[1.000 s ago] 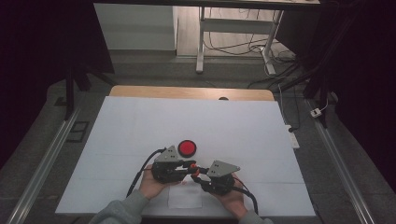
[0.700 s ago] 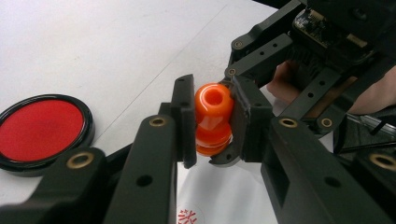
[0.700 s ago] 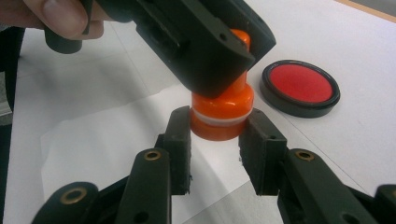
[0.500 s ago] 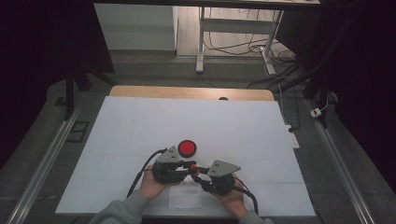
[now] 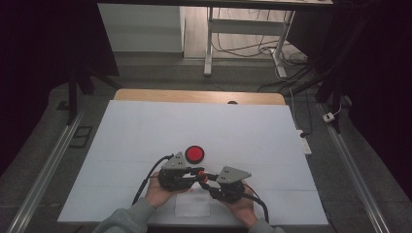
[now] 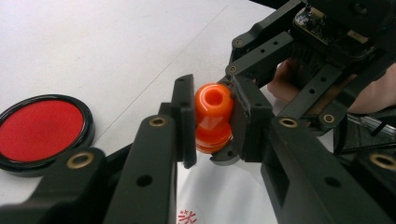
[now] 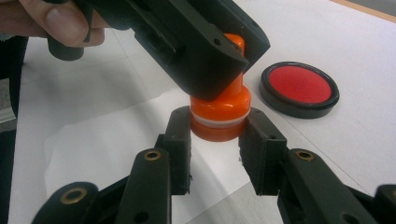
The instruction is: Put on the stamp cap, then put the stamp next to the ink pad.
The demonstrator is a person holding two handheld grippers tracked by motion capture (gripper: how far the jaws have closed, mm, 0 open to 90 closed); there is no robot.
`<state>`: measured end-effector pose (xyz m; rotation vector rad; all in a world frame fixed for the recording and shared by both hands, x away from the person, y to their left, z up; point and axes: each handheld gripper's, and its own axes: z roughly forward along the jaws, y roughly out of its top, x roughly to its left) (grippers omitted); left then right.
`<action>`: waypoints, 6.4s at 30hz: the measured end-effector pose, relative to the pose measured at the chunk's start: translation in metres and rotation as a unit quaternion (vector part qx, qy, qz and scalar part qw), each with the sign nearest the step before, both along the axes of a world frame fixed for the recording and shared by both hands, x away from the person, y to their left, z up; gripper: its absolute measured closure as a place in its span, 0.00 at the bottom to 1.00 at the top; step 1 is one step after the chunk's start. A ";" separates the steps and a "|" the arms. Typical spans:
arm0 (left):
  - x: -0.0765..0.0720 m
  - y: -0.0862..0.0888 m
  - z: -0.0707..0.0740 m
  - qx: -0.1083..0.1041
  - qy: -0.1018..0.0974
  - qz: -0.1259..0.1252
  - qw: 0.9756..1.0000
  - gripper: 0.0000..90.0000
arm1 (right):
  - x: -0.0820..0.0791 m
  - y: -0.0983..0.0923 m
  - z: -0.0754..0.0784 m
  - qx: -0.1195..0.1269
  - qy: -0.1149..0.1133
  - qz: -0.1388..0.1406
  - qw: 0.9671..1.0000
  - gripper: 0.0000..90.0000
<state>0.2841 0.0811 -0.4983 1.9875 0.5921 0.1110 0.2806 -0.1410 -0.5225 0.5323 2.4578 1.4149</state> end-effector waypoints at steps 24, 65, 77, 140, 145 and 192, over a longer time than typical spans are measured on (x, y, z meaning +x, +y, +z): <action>-0.001 0.001 0.001 -0.009 -0.003 -0.001 1.000 0.80 | -0.002 0.000 0.004 0.007 -0.012 -0.010 1.000 0.72; 0.000 0.004 0.001 -0.025 0.006 -0.011 1.000 0.81 | -0.005 -0.001 0.009 0.003 -0.015 -0.008 1.000 0.72; 0.000 0.003 0.002 -0.025 0.003 -0.009 1.000 0.80 | -0.004 -0.002 0.009 0.009 -0.013 -0.008 1.000 0.71; 0.003 0.027 0.017 -0.018 -0.010 0.030 0.999 0.80 | 0.000 -0.127 0.015 -0.019 -0.016 -0.139 0.990 0.50; 0.005 0.035 0.022 -0.012 -0.016 0.043 0.999 0.80 | -0.002 -0.139 0.015 -0.015 -0.014 -0.148 0.989 0.50; 0.057 0.092 0.032 0.029 -0.014 0.157 0.987 0.80 | 0.003 -0.148 0.014 0.000 -0.002 -0.158 0.987 0.49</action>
